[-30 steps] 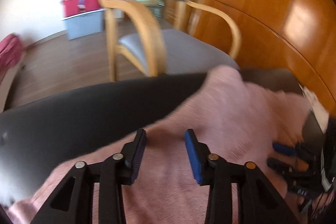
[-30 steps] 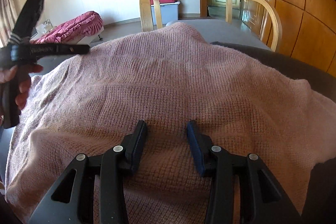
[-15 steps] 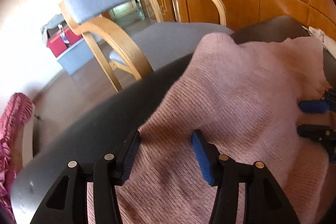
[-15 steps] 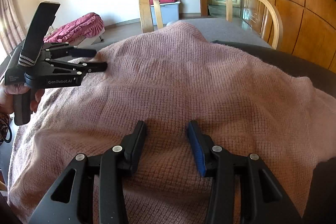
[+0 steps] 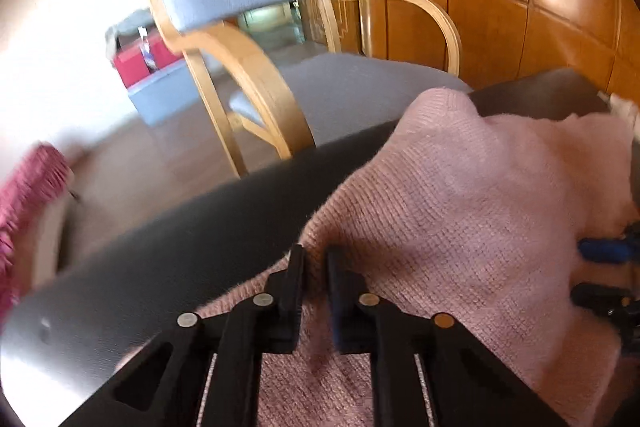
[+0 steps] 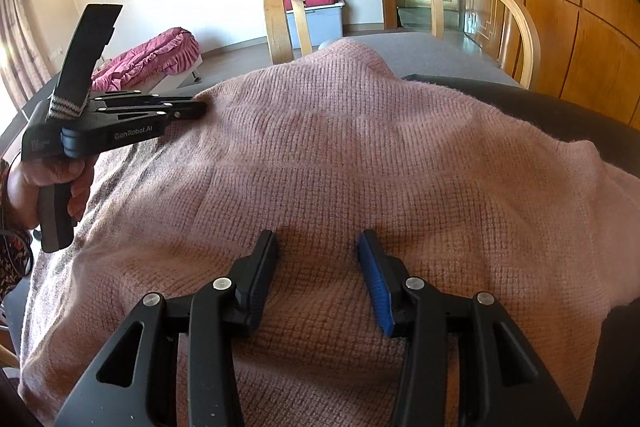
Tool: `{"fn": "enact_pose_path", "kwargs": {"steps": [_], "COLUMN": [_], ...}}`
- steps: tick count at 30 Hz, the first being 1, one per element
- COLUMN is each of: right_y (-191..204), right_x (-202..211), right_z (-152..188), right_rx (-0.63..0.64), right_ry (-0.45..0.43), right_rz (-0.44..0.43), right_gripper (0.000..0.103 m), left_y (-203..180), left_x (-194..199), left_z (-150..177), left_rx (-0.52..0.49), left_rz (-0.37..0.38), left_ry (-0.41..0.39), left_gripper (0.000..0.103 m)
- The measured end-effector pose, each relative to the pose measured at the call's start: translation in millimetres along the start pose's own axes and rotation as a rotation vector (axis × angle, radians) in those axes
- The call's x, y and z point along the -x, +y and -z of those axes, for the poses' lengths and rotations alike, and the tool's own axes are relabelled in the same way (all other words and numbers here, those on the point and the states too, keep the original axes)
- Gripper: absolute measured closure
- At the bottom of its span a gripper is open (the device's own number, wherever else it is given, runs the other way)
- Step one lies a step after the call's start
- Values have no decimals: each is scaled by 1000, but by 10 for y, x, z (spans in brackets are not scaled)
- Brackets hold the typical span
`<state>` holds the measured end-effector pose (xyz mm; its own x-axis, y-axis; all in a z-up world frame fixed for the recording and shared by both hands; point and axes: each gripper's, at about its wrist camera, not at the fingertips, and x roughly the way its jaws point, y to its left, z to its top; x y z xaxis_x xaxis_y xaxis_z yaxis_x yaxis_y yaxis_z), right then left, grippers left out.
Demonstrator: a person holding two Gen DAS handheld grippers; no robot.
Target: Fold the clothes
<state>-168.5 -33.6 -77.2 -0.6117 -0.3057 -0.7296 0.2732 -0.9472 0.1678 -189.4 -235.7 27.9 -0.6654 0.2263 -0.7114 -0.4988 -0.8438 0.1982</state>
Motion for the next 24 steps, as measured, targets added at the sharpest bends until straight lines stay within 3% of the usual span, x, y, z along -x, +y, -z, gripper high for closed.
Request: {"fn": "enact_pose_path", "kwargs": {"steps": [4, 9, 17, 21, 24], "right_y": [-21, -31, -64, -95, -141], "right_x": [-9, -13, -15, -8, 45], "right_z": [-6, -4, -12, -14, -16], "right_rx": [-20, -25, -34, -46, -77], "right_ry": [-1, -1, -2, -4, -28], "right_rz": [-18, -22, -32, -45, -98], "right_gripper": [57, 57, 57, 56, 56], "left_y": [-241, -482, -904, -1291, -1391], "left_x": [342, 731, 826, 623, 610], "left_z": [89, 279, 735, 915, 967], "left_rx": [-80, -135, -236, -410, -456], "left_rz": [-100, -120, -41, -107, -149], "left_ry": [-128, -242, -149, -88, -104], "left_gripper": [99, 99, 100, 103, 103]}}
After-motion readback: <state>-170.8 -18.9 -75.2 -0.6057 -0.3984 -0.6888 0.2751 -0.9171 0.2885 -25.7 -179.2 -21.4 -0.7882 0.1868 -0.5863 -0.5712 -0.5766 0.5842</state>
